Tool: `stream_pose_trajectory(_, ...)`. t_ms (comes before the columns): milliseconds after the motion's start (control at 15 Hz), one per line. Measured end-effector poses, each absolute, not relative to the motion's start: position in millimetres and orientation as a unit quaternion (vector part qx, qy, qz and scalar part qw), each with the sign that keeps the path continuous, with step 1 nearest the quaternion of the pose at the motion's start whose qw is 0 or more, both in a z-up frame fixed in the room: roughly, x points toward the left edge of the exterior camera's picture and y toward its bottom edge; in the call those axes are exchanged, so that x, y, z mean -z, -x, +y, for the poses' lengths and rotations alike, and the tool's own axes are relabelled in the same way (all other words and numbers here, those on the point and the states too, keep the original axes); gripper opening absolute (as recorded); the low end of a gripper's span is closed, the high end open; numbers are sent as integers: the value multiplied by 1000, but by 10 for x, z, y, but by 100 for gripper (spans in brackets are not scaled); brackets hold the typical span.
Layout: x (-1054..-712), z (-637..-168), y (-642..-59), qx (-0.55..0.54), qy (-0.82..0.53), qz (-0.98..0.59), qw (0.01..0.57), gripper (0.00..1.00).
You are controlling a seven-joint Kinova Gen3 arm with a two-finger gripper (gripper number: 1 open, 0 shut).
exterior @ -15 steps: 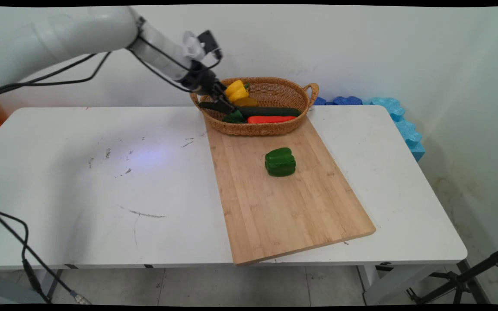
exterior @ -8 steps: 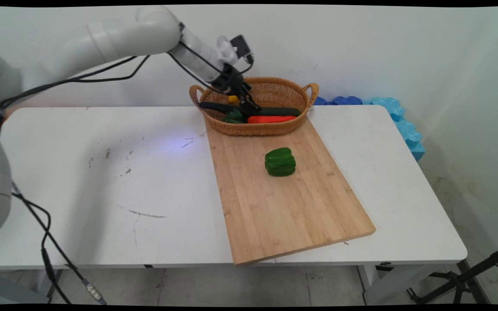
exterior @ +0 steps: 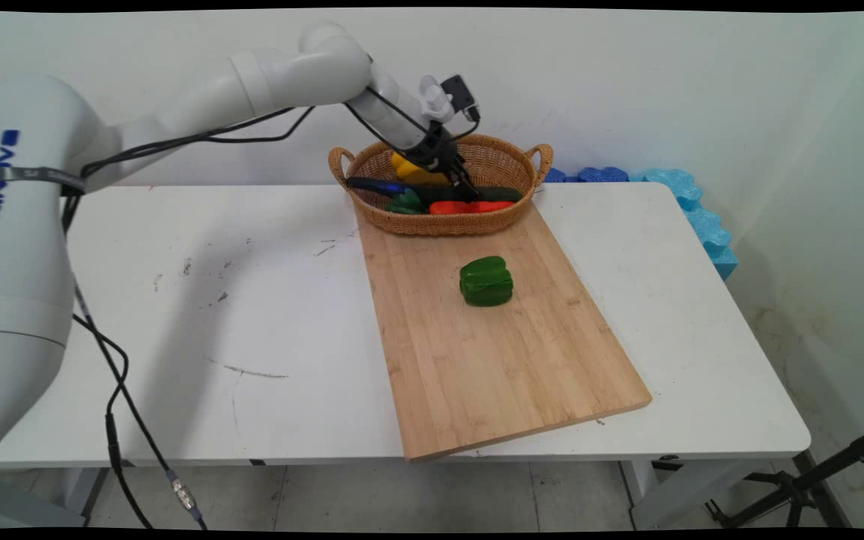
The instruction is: Pick up the cucumber from the vegetable basket, then place the picked object on the cutting board
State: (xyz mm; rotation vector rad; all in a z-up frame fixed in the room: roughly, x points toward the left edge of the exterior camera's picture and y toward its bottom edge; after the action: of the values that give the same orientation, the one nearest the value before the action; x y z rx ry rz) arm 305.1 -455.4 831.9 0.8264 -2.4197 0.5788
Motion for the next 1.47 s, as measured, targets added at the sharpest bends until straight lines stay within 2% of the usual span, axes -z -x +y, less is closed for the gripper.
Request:
stream_pose_trajectory(1067,-8015,-4989,-2793,-185,-351,-881,256,100)
stream_pose_trajectory(1133,-8006,-4998,-2791,-184,-353,-881,255,0)
stream_pose_trajectory(1467,-7990,-4996,-2790,-178,-358,-881,253,0)
